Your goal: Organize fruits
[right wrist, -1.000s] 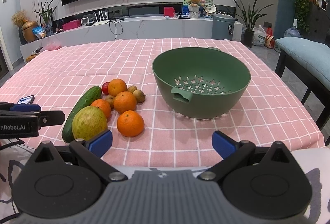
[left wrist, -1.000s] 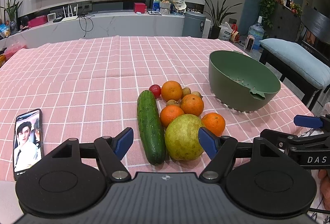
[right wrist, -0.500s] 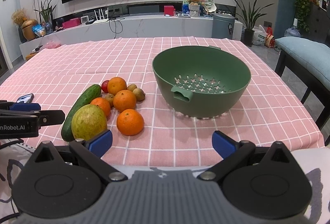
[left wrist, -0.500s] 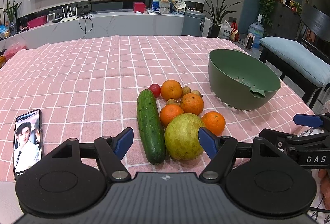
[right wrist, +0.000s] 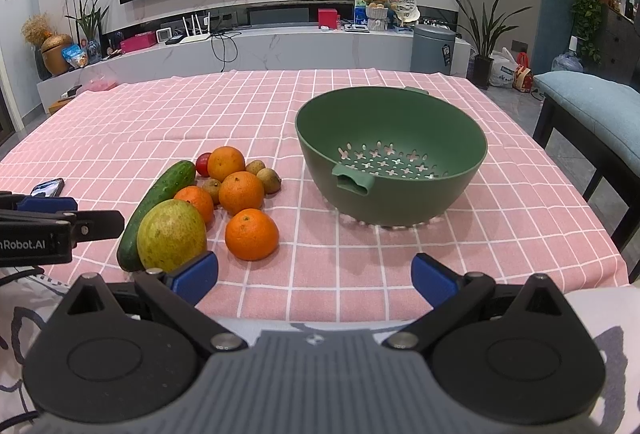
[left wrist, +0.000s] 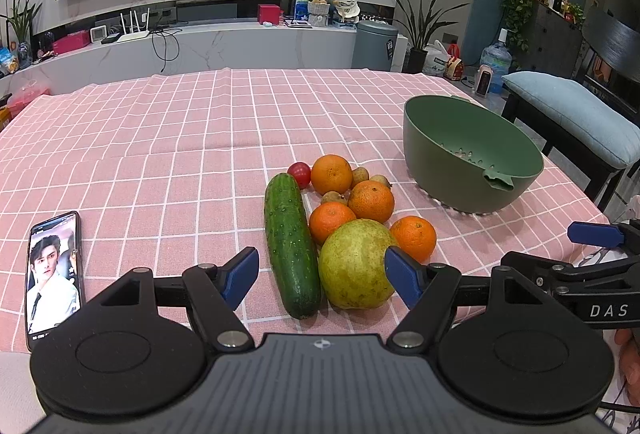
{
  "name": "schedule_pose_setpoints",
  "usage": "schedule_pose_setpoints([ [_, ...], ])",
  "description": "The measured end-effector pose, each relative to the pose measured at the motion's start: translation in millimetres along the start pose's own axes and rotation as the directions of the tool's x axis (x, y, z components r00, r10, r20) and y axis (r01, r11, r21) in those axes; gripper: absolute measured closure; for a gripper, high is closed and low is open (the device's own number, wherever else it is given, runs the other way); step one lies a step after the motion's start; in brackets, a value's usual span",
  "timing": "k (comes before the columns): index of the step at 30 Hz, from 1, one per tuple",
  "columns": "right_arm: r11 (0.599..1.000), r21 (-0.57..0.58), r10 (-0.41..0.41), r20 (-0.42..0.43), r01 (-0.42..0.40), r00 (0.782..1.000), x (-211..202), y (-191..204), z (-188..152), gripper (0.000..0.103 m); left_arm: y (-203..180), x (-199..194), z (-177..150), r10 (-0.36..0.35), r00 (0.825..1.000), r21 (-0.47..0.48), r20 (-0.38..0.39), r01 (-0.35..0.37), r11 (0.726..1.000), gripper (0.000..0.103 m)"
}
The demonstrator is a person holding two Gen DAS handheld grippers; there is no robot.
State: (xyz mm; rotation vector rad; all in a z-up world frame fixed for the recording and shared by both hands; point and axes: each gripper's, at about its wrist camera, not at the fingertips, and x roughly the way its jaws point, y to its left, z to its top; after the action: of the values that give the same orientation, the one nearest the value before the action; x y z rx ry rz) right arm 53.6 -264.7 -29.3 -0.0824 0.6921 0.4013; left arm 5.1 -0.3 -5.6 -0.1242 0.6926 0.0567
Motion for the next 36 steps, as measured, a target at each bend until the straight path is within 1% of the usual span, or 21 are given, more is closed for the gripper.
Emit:
schedule_pose_setpoints([
  [29,1.000,-0.014,0.009,-0.002,-0.009,1.000,2.5,4.2,-1.6,0.004,-0.2,0.3,0.6,-0.001,1.000,-0.001,-0.006,0.001,1.000,0.019],
  [31,1.000,-0.013,0.026,0.009,-0.026,1.000,1.2,4.7,-2.0,0.004,0.1,-0.3,0.2,-0.008,1.000,-0.003,-0.007,0.008,1.000,0.019],
  [34,0.997,-0.002,0.081,0.030,-0.081,0.996,-1.1,4.0,0.2,0.004,1.6,1.4,0.1,-0.032,0.999,-0.012,-0.020,0.032,0.999,0.019],
  [36,0.995,-0.009,0.095,0.026,-0.094,0.995,0.0,6.4,3.2,0.005,5.2,0.2,4.8,-0.050,0.998,-0.025,-0.042,0.049,0.998,0.019],
])
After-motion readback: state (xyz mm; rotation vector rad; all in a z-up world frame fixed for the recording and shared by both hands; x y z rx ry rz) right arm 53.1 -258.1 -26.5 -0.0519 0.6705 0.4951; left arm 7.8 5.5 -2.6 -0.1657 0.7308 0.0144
